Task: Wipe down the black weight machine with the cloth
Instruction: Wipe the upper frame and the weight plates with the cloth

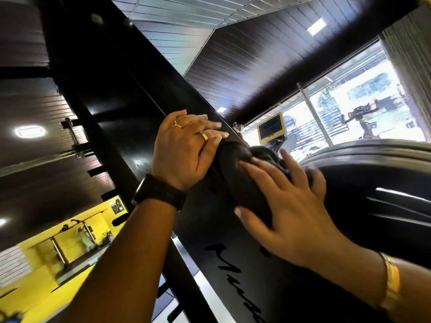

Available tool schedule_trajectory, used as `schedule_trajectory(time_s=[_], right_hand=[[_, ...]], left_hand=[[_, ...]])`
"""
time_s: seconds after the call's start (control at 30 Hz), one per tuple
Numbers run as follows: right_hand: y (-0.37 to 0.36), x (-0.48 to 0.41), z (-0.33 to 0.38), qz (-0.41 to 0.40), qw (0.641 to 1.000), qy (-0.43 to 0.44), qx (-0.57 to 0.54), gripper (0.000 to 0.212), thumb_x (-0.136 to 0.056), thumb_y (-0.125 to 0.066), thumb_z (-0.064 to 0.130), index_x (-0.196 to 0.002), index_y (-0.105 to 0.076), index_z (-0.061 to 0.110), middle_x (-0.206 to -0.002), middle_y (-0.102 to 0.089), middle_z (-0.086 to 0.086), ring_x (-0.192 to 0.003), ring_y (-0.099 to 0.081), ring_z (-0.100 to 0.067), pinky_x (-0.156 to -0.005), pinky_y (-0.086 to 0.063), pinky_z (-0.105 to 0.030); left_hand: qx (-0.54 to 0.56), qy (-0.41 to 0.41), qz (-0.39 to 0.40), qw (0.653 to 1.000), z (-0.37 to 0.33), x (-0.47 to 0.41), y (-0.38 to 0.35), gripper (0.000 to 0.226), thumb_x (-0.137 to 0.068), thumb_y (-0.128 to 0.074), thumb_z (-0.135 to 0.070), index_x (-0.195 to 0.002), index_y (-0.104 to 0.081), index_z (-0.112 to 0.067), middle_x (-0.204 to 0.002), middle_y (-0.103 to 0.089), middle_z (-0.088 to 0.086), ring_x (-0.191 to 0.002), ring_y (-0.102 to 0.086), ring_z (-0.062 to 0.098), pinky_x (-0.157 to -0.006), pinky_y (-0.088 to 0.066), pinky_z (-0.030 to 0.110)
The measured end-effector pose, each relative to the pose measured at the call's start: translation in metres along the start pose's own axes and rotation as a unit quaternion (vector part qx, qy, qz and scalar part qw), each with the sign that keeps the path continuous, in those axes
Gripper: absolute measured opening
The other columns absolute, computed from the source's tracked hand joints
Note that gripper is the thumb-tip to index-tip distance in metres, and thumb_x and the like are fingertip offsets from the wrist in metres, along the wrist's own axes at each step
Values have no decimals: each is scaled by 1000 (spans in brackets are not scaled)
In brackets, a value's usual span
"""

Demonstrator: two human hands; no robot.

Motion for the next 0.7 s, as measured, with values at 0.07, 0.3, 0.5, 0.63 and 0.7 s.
schedule_trajectory(time_s=[0.07, 0.3, 0.5, 0.63, 0.7], right_hand=[[-2, -19, -4, 9, 1000, -21, -16, 75, -78, -20, 72, -145, -27, 38, -155, -28, 11, -148, -6, -27, -113, 0, -48], [0, 0, -7, -22, 999, -3, -24, 61, -90, -28, 58, -146, -34, 34, -149, -40, 9, -132, -37, -16, -105, -19, -32], [1, 65, -16, -28, 999, 11, -25, 57, -90, -38, 50, -144, -36, 34, -146, -43, 11, -128, -40, -14, -102, -17, -25], [5, 98, -23, -33, 999, -3, -2, 60, -84, -43, 48, -141, -42, 29, -144, -45, 10, -119, -45, -17, -97, -23, -29], [5, 107, -26, -30, 999, -18, 8, 62, -81, -45, 49, -140, -42, 29, -143, -43, 9, -118, -44, -18, -97, -24, -31]], left_hand=[[-2, 0, -21, 1000, -2, 2, 2, 43, -97, -37, -31, -97, -77, -14, -106, -73, 0, -107, -65, 24, -104, -35, 42], [-12, 11, -27, 1000, -8, 6, 0, 45, -98, -36, -31, -97, -77, -12, -105, -74, 2, -106, -65, 25, -106, -32, 40], [-3, -47, -49, 998, -30, 17, 0, 43, -100, -37, -28, -95, -78, -16, -105, -74, 3, -105, -66, 25, -106, -34, 40], [9, -72, -74, 995, -45, 25, 0, 53, -104, -29, -33, -93, -78, -17, -103, -74, 3, -102, -68, 24, -104, -38, 40], [17, -74, -84, 994, -50, 28, -1, 53, -104, -29, -34, -92, -78, -17, -102, -74, 2, -102, -68, 24, -104, -39, 41]])
Point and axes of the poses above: each hand's wrist, its own x-axis away from the middle knuckle, its own y-axis out of the back of the hand, z = x × y, the point moved 10 cm from there along -x, towards the middle knuckle
